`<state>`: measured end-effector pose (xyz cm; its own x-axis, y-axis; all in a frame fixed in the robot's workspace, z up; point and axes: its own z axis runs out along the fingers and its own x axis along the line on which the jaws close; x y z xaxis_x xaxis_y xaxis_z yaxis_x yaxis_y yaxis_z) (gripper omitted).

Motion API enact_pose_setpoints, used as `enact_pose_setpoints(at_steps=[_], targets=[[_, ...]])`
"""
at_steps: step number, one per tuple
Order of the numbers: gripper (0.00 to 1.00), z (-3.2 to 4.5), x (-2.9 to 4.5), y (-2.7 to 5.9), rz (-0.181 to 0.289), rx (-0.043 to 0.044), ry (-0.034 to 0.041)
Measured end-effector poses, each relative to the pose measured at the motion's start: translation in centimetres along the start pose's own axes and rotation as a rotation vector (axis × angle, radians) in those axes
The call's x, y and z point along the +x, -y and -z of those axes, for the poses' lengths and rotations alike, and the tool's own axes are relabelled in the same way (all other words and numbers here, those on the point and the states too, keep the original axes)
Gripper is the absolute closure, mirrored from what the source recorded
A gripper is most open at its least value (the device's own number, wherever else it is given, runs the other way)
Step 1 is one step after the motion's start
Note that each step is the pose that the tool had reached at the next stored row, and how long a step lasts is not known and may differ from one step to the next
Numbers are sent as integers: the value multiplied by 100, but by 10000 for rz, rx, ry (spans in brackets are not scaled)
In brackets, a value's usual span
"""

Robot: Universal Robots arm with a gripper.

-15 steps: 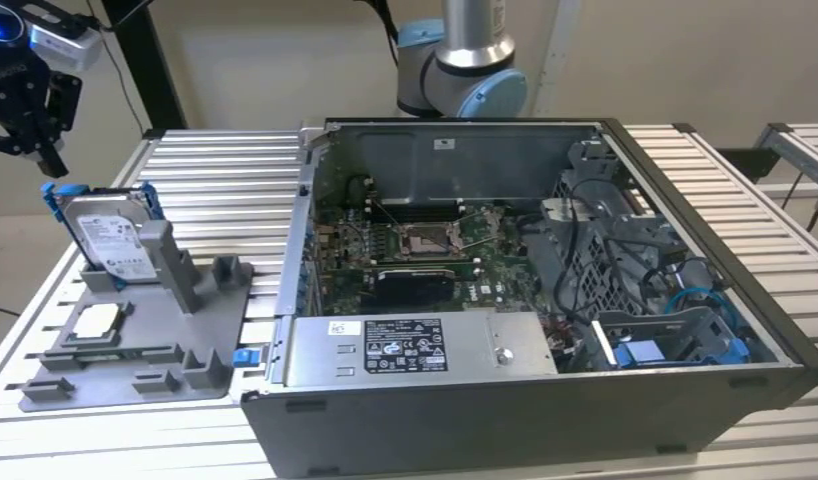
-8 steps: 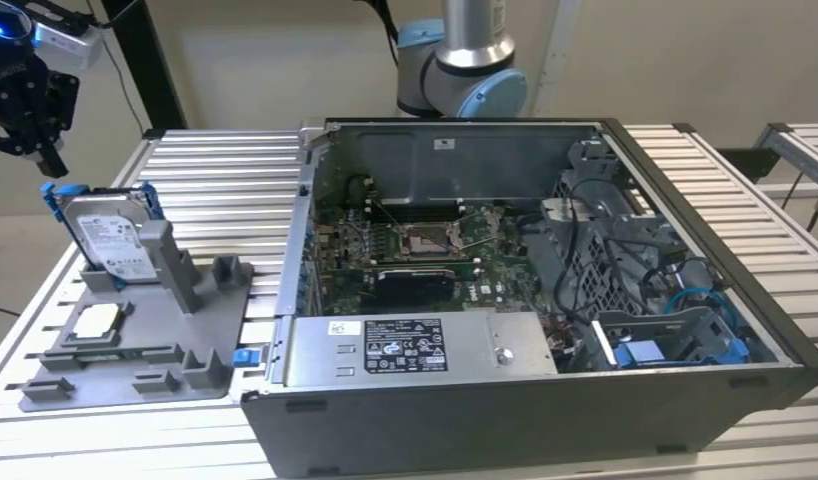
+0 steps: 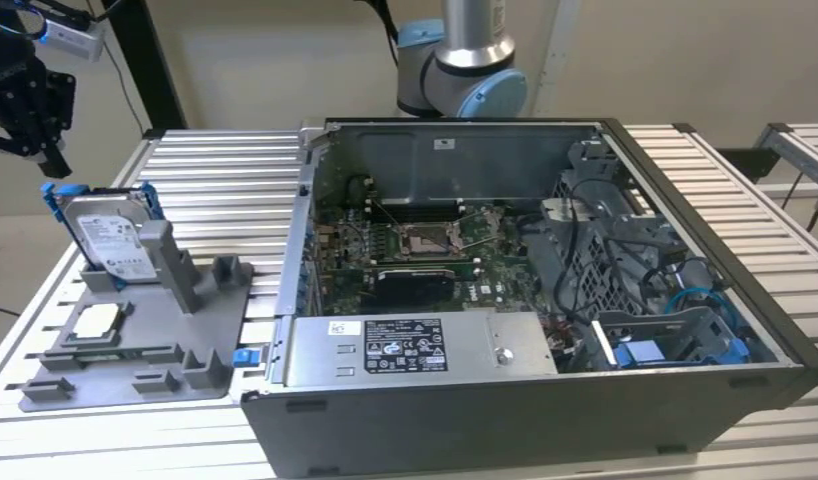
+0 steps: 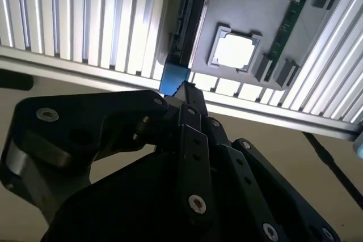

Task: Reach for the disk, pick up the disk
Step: 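Pick up the disk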

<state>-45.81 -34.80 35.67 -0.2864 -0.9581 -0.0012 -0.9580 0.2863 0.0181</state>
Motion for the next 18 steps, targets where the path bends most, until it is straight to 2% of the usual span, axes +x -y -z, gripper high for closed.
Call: enact_pose_setpoints(at_steps=[6,10,11,18], targets=[[100,-8,-4,13,659,2,-11],[100,-9,-5,13,671,3,-10],[0,-9,-5,13,671,3,-10],[0,-70,-6,14,742,2,-12]])
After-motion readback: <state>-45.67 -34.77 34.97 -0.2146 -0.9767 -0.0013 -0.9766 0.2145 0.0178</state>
